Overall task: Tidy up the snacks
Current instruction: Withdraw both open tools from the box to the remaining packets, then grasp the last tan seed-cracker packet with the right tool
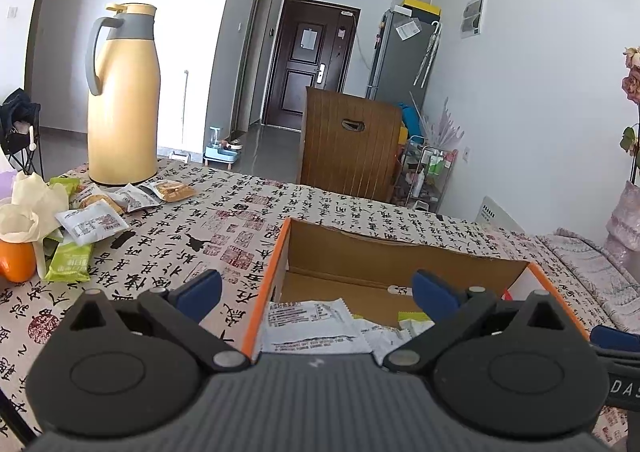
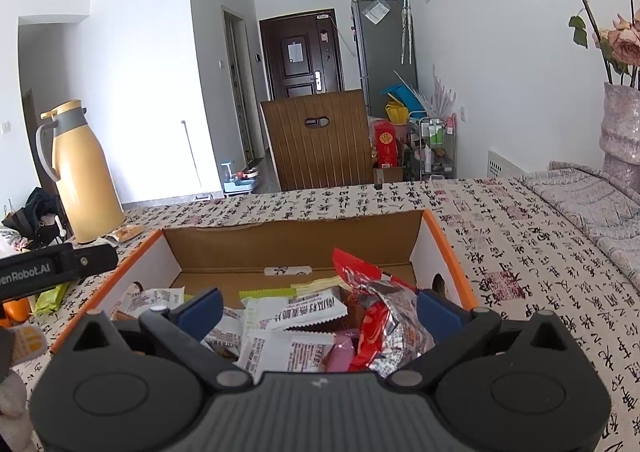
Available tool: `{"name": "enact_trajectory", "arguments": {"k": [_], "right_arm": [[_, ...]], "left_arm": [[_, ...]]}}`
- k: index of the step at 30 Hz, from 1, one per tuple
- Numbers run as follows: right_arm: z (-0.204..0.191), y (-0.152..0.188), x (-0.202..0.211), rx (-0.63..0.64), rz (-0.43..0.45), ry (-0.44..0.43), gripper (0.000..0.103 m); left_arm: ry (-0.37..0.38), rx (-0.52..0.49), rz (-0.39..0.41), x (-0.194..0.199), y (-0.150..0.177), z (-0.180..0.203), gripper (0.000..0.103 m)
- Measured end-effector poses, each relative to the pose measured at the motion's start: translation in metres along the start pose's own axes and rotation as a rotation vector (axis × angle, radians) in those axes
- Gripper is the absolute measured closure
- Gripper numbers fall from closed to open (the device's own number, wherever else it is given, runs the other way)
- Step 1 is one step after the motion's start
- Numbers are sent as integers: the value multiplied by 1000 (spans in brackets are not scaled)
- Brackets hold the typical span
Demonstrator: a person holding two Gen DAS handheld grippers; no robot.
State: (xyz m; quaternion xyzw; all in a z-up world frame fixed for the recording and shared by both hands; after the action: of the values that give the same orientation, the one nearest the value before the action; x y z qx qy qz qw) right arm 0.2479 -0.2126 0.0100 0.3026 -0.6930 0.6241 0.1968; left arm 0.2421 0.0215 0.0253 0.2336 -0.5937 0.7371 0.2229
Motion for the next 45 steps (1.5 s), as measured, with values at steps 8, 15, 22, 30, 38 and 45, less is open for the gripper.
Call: {"name": "enact_trajectory", "arguments": {"k": [8, 15, 22, 30, 38, 45], "right_arm": [[-1, -4, 20, 6, 23, 6, 0], [-3, 6, 43, 12, 23, 15, 0], [-4, 26, 68, 23, 17, 26, 0], [2, 56, 86, 17, -13, 38, 0], [3, 81, 93, 19, -59, 41, 0], [7, 100, 96, 16, -98, 44, 0]], "left_arm": [[-11, -12, 28, 26, -5, 6, 0], [-12, -26, 31, 52, 3, 4, 0], [-15, -34, 30, 80, 23, -4, 0], [-27, -38, -2, 97, 53, -13, 0], [-44, -46, -73, 97, 84, -24, 0], [-48, -56, -124, 96, 106, -35, 0]]}}
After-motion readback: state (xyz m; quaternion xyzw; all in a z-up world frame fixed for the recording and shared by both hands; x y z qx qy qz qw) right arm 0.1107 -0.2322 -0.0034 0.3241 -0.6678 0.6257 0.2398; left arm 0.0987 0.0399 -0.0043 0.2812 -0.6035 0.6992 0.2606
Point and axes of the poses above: each gripper's, at about its wrist camera, not at the fingertips, and x roughly against the way its jaws point, z to its right, y to its underside, the point moved 1 cm from there along -x, roughly the way its jaws point, and after that the axes turned 13 degrees about -z, right-handed, at the moved point
